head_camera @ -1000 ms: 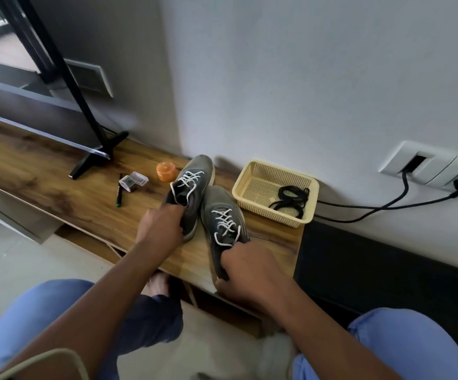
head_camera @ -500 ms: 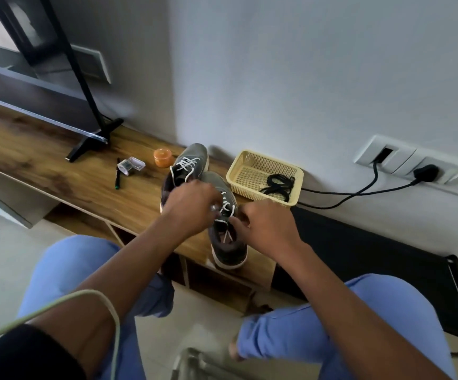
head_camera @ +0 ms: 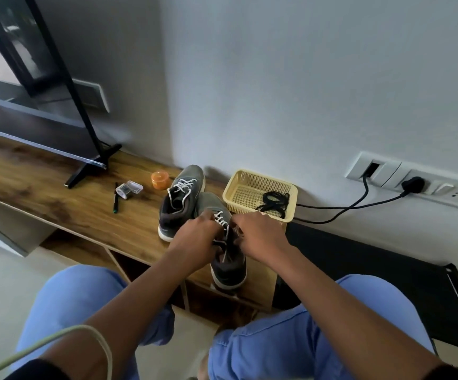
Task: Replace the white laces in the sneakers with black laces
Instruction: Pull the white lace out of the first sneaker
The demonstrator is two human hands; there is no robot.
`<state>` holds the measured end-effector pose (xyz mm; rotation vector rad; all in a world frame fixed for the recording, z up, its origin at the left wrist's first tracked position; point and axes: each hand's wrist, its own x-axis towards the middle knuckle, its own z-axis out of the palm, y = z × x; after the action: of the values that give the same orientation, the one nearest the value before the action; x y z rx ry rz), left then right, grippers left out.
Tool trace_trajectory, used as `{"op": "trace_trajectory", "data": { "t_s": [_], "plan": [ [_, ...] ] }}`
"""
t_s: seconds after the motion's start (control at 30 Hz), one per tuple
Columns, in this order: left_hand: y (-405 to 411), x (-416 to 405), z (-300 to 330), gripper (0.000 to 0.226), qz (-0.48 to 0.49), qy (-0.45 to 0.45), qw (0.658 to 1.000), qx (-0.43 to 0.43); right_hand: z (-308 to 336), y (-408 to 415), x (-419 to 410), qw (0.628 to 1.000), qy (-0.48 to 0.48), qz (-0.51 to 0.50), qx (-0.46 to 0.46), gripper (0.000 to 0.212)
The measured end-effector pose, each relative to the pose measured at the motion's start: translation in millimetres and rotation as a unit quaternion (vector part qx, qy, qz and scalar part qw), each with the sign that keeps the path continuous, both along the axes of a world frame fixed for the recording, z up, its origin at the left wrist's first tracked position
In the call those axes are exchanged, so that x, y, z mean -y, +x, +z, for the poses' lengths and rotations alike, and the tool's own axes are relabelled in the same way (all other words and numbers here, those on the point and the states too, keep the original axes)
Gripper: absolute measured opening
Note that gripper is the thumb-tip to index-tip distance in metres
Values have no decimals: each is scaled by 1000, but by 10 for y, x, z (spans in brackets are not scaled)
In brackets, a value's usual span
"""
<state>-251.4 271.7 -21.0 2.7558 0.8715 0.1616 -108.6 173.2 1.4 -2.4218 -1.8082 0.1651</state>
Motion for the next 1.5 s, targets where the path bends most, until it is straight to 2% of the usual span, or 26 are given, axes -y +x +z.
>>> {"op": "trace_trajectory", "data": {
  "t_s": [0.13,0.23,0.33,0.43,0.6,0.8,0.9,0.97,1.07,1.17,1.27,1.33,1.4,1.5],
  "plan": [
    [60,-20,-7,21,1,14,1000,4,-102,20,-88,1000,14,22,16,42],
    [75,-81,19,18,-15,-7,999,29,-173,36,-137,999,33,26,-5,57],
    [77,-205,71,13,-31,-35,998,47,-245,69,-227,999,42,25,-23,48],
    [70,-328,157,5,-3,-69,996,60,-292,119,-286,995,54,16,-76,37],
    [62,-509,264,12,63,-106,983,136,-201,274,-303,983,66,6,-173,11],
    [51,-628,415,9,141,-75,975,157,-113,432,-272,933,41,-22,-356,19],
    [4,-675,481,12,126,-83,984,94,-52,457,-300,916,-3,8,-401,31],
    [-47,-690,492,10,81,-81,993,14,-6,498,-310,923,-38,23,-381,33],
    [-61,-671,439,18,55,-4,997,-52,20,596,-308,955,-68,16,-288,17],
    [16,-636,342,22,48,9,999,-20,38,648,-285,979,-65,-6,-191,5],
    [119,-523,229,22,-1,-10,1000,26,42,649,-271,991,-60,-13,-117,13],
    [203,-424,152,24,-19,-8,1000,14,-2,638,-281,993,-47,-9,-109,13],
    [267,-368,58,25,-14,11,1000,5,-54,603,-312,989,-26,-5,-146,9],
    [297,-376,-39,22,-8,14,1000,12,-118,506,-405,974,-28,11,-225,26]
  ]
}}
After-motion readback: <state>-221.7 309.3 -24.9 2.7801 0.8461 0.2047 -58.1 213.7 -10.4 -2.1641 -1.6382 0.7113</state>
